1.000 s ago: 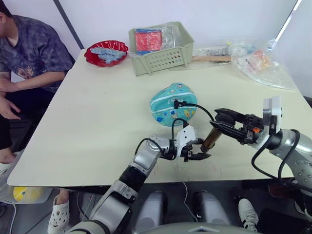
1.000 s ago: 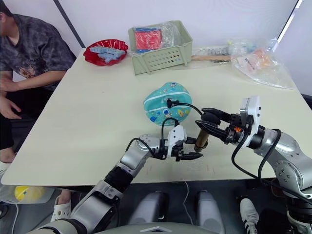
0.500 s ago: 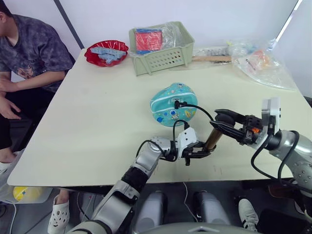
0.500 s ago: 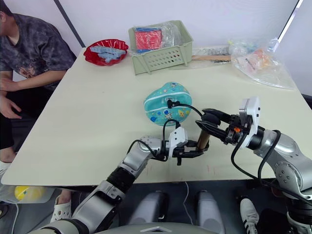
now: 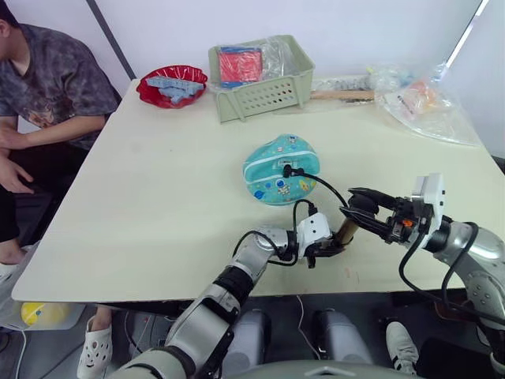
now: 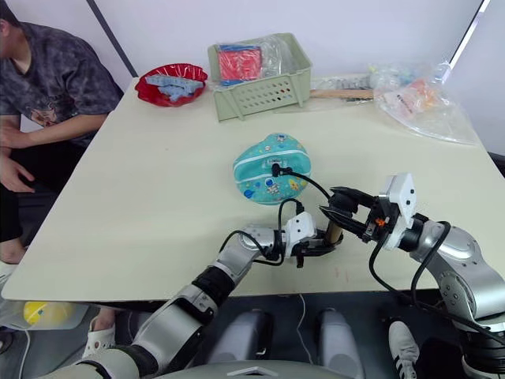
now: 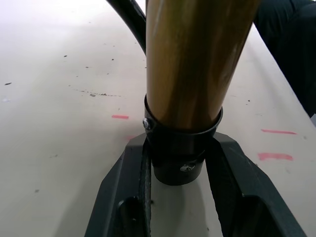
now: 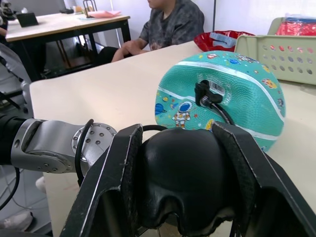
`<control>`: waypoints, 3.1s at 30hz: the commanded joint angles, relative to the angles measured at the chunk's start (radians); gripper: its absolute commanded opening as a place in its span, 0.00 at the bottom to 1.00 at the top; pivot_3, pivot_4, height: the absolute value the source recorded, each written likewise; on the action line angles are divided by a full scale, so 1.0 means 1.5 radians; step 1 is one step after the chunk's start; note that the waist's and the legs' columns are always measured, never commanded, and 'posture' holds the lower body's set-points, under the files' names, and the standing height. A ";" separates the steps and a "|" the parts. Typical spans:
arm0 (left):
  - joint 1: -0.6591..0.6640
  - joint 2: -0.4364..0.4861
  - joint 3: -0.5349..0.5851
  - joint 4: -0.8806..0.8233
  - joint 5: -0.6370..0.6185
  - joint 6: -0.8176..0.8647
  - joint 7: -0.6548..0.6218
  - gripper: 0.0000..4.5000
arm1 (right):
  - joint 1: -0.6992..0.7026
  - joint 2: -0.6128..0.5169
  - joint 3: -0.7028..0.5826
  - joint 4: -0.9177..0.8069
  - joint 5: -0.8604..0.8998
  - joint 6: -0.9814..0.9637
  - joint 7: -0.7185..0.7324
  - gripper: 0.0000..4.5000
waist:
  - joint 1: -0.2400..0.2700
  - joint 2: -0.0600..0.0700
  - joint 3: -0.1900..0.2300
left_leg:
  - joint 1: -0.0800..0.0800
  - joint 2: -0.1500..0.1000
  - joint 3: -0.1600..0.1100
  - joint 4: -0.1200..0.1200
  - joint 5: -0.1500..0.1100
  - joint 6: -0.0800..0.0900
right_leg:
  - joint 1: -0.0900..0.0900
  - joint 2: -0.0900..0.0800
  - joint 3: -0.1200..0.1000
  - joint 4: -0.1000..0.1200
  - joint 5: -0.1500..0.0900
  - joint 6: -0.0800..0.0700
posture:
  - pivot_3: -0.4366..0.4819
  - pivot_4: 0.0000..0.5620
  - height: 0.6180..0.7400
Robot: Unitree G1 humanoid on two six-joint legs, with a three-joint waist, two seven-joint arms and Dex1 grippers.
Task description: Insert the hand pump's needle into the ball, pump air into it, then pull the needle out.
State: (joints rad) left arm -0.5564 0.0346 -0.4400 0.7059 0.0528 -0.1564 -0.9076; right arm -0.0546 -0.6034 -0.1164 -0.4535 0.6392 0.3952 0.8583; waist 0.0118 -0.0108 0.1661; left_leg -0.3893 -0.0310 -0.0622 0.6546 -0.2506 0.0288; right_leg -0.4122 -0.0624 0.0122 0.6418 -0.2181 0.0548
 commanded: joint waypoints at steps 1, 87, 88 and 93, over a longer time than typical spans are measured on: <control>-0.008 -0.008 -0.001 0.042 0.010 -0.003 -0.010 0.24 | -0.020 -0.007 -0.013 -0.031 0.008 -0.021 0.011 0.38 | 0.000 0.000 0.000 | 0.000 0.000 0.000 0.000 0.000 0.000 | 0.000 0.000 0.000 0.000 0.000 0.000 | 0.48 0.27 0.98; -0.026 -0.016 0.014 0.181 0.050 -0.065 -0.037 0.24 | -0.207 -0.240 -0.251 0.036 0.366 0.206 -0.045 0.38 | 0.002 -0.006 -0.006 | 0.003 0.000 -0.001 0.000 -0.001 0.001 | 0.004 -0.001 -0.002 -0.002 0.000 0.001 | 0.48 0.27 0.98; -0.026 -0.016 0.013 0.182 0.051 -0.066 -0.038 0.24 | -0.219 -0.248 -0.254 0.042 0.374 0.213 -0.048 0.38 | 0.002 -0.006 -0.006 | 0.003 0.000 -0.001 0.000 -0.001 0.001 | 0.004 -0.001 -0.002 -0.002 0.000 0.001 | 0.48 0.27 0.98; -0.025 -0.018 0.011 0.184 0.051 -0.069 -0.041 0.24 | -0.228 -0.250 -0.248 0.047 0.380 0.238 -0.052 0.38 | 0.002 -0.006 -0.006 | 0.001 0.000 -0.001 0.000 -0.001 0.001 | 0.003 -0.001 -0.001 -0.002 0.000 0.001 | 0.48 0.27 0.98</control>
State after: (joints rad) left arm -0.6238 -0.0096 -0.3980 0.9161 0.0828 -0.2838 -0.9599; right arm -0.3626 -0.9624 -0.3968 -0.3651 1.1869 0.7816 0.7909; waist 0.0146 -0.0203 0.1577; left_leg -0.3880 -0.0306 -0.0639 0.6547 -0.2515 0.0300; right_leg -0.4079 -0.0644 0.0099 0.6387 -0.2175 0.0556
